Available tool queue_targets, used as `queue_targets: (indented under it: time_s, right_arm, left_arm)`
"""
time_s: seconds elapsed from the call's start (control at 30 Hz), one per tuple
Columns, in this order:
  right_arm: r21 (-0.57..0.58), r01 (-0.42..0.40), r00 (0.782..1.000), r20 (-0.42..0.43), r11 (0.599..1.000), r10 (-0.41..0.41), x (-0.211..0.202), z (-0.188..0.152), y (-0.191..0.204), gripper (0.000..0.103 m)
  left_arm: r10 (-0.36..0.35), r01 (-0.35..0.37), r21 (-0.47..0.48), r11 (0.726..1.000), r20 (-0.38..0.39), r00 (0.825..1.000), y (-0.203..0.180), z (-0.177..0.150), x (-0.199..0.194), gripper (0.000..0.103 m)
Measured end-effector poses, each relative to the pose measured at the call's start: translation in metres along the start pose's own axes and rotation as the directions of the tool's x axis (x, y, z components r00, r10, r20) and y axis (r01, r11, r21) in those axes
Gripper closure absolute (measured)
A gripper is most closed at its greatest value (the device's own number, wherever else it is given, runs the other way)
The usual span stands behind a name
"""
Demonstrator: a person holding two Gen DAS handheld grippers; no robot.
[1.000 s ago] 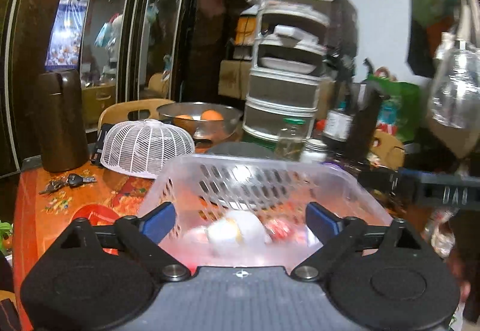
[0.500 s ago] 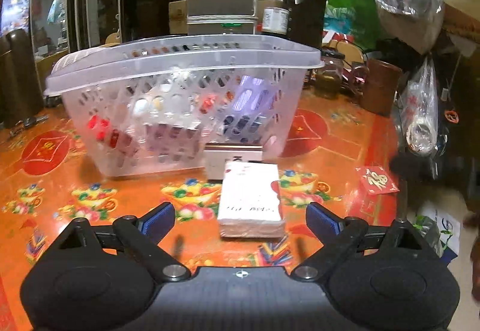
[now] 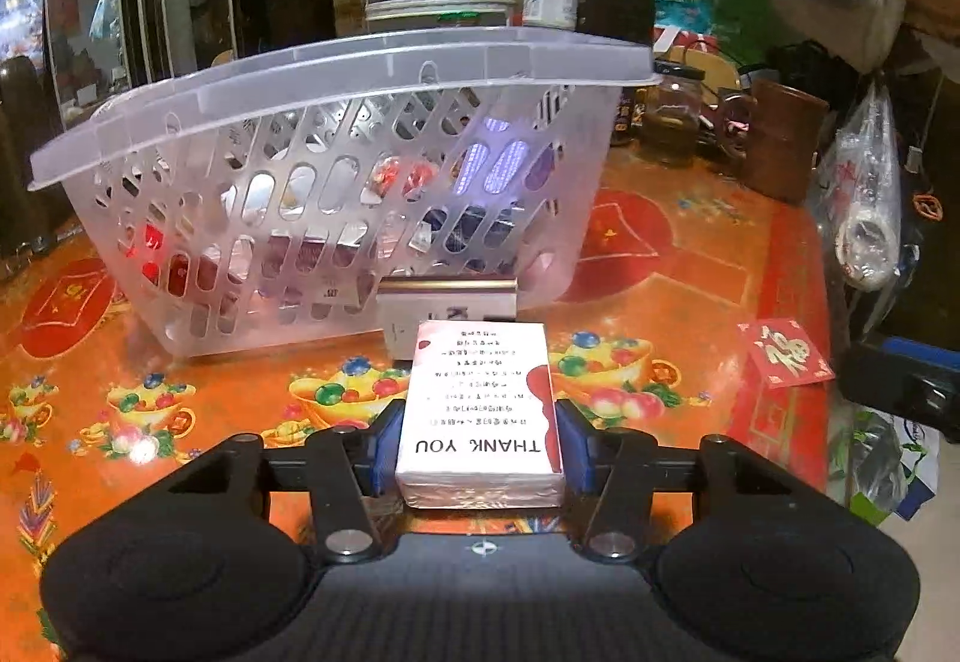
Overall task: Organize objects
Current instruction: 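Grasp the white THANK YOU box with the left tool while the right tool grasps the silver KENT pack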
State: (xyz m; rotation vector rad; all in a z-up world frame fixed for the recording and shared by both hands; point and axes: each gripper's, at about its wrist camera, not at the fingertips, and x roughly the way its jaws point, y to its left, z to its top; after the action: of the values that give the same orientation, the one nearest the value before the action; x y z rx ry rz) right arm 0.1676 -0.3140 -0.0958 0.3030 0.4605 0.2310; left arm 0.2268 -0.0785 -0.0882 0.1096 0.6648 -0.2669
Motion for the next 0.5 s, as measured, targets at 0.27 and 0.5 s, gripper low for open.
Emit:
queue_targets:
  time_s: [0.27,0.5]
  right_arm:
    - [-0.075,-0.036,0.998,-0.060,0.997,0.031,0.037,0.007,0.051,0.000]
    - [-0.129,-0.043,0.989,-0.145,0.991,0.024,0.085,0.008,0.107,0.000]
  left_arm:
    - [0.083,-0.078,-0.089,0.993,0.059,0.995,0.052,-0.013,-0.037,0.048]
    - [0.182,-0.160,-0.225,0.961,0.079,0.980,0.102,-0.019,-0.044,0.048]
